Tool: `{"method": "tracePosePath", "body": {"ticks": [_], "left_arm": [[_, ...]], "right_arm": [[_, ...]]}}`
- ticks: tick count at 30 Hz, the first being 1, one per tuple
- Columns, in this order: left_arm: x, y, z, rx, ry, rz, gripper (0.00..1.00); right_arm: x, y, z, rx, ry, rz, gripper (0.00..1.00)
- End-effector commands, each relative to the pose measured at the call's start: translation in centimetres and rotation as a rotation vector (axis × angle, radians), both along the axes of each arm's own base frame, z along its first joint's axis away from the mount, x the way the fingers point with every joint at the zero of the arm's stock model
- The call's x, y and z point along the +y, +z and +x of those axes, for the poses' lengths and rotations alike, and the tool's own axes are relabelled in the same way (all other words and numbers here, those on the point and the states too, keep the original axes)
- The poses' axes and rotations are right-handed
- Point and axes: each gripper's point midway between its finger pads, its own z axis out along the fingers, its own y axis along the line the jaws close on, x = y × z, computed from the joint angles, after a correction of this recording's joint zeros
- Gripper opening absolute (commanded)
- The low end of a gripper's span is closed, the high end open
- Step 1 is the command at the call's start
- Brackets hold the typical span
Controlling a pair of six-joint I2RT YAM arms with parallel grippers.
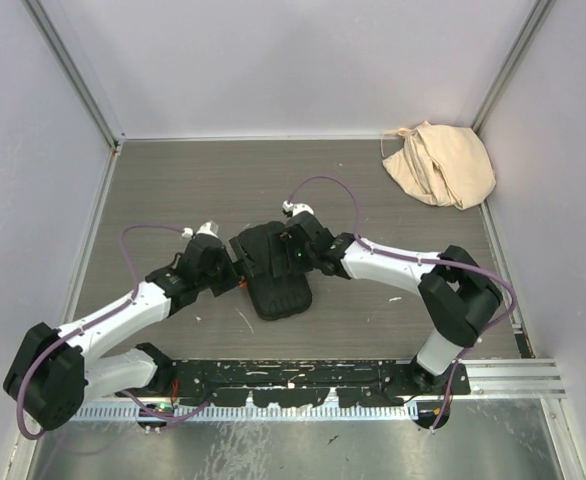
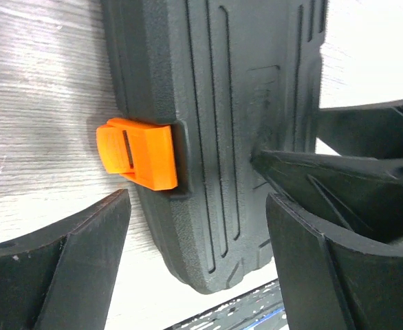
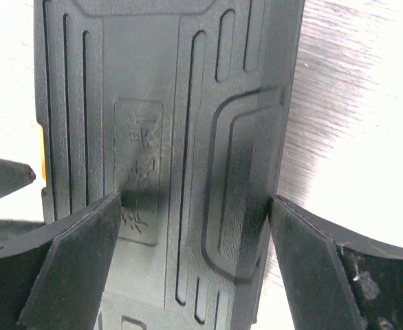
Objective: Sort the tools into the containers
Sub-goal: Close the storage box at the center of the board.
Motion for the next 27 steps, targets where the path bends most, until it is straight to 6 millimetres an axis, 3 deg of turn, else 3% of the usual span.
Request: {"method": "tracePosePath", "body": {"ticks": [1,8,16,27], "left_arm": [[0.2,0.2,0.6,-0.004,0.009,0.033,0.82],[-0.5,-1.0,0.8,0.032,-0.014,0.038,0.87],[-1.5,-1.0,2.0,0.028,-0.053,0.067,0.85],[-4.2,-2.2,3.2,0.086,-0.191,0.083,0.79]], "right_arm": [[-0.5,3.4,0.0,-0.094,-0.015,0.028,0.91],[-1.5,5.3,0.9,-0.153,-0.083,0.064,0.89],[-2.1,2.2,-0.1,-0.052,-0.102,0.057,0.83],[-1.6,0.0,-3.9,0.080,-0.061,0.130,0.81]]}}
